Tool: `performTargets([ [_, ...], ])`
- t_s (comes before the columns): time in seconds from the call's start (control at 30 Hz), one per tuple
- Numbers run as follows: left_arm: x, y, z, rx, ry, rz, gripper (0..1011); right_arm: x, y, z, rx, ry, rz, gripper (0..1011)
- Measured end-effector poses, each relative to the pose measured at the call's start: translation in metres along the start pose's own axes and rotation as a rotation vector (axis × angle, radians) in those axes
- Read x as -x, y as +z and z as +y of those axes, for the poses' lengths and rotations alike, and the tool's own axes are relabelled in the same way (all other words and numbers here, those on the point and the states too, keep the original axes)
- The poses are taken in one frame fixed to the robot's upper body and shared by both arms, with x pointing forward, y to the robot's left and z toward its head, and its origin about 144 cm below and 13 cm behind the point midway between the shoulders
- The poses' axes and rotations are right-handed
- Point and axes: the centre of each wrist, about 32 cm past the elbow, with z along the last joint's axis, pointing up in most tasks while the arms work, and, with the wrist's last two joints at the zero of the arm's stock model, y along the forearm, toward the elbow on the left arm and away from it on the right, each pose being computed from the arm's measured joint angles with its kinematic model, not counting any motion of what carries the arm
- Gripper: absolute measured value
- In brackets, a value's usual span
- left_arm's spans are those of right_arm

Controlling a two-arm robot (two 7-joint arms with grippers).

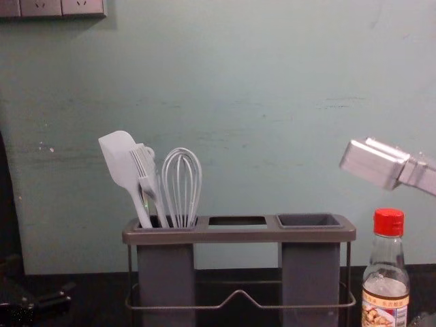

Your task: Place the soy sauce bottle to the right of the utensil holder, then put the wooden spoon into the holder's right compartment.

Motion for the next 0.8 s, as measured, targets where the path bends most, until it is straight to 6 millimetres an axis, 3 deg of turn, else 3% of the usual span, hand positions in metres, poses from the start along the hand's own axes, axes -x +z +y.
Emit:
performTargets([
  [0.8, 0.0, 0.0, 0.0, 0.0, 0.0, 0.0, 1005, 0.003, -0.01, 0.016, 0.037, -0.002, 0.053, 1004],
])
